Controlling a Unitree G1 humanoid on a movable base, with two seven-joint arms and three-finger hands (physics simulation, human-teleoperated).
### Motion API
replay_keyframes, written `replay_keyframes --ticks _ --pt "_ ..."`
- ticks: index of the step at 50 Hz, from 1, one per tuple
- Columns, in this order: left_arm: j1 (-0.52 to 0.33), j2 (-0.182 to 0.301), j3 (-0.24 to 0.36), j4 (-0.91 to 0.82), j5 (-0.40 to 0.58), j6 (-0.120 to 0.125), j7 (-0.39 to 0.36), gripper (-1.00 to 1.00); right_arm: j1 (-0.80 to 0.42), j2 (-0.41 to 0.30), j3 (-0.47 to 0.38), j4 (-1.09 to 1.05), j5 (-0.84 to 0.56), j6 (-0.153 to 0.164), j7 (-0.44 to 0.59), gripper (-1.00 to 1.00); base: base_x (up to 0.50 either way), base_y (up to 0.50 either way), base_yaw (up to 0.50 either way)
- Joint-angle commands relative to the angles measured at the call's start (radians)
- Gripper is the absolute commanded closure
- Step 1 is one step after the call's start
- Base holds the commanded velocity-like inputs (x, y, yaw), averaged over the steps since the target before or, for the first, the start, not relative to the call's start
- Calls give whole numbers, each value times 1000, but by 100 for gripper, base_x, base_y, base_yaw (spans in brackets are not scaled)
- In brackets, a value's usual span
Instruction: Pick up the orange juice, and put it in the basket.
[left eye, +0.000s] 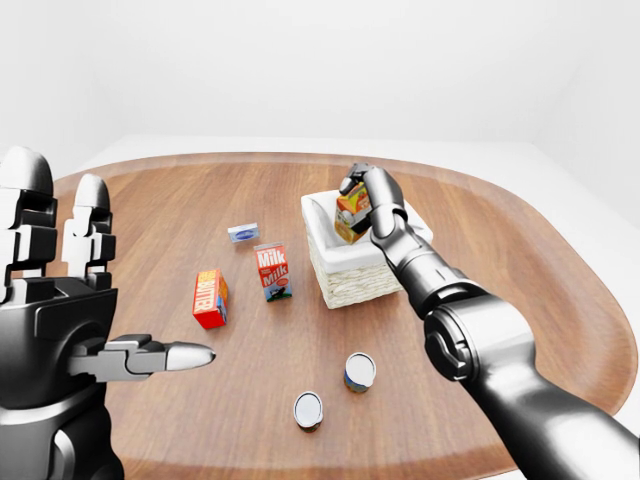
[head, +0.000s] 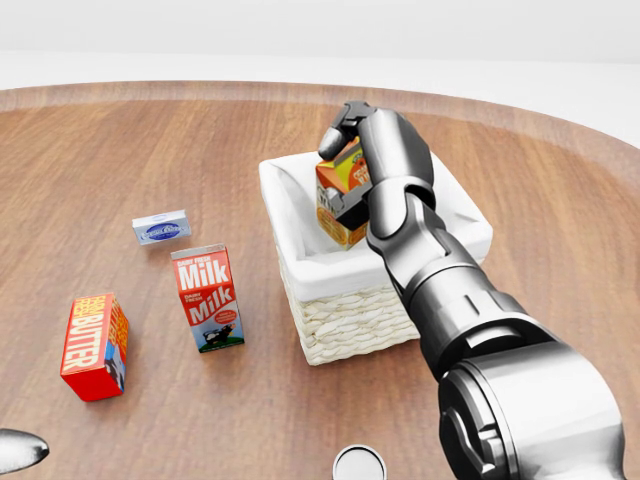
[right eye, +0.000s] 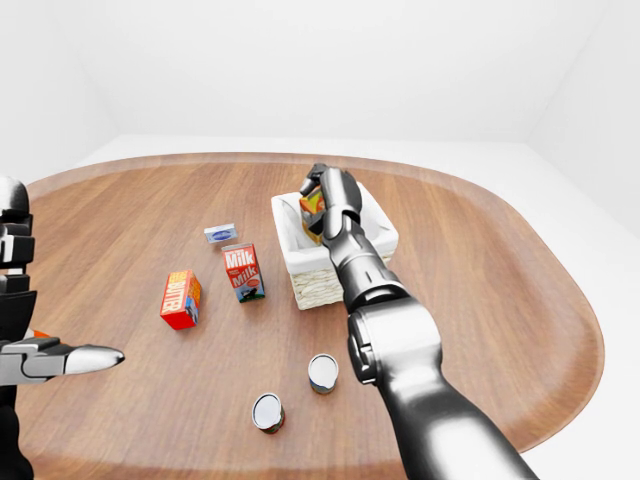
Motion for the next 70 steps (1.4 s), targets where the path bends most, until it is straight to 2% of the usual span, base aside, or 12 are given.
replay_keyframes --ticks 1,39,70 --pt "0 1 -4 6 2 0 1 -100 -8 4 -6 -11 -29 0 -36 100 0 0 0" --pt "-3 1 -16 28 7 0 5 -100 23 31 -17 -8 -45 0 -42 100 0 0 0" --pt "7 -1 12 -24 -15 0 -2 -100 49 50 -32 -6 -48 0 -38 100 0 0 0"
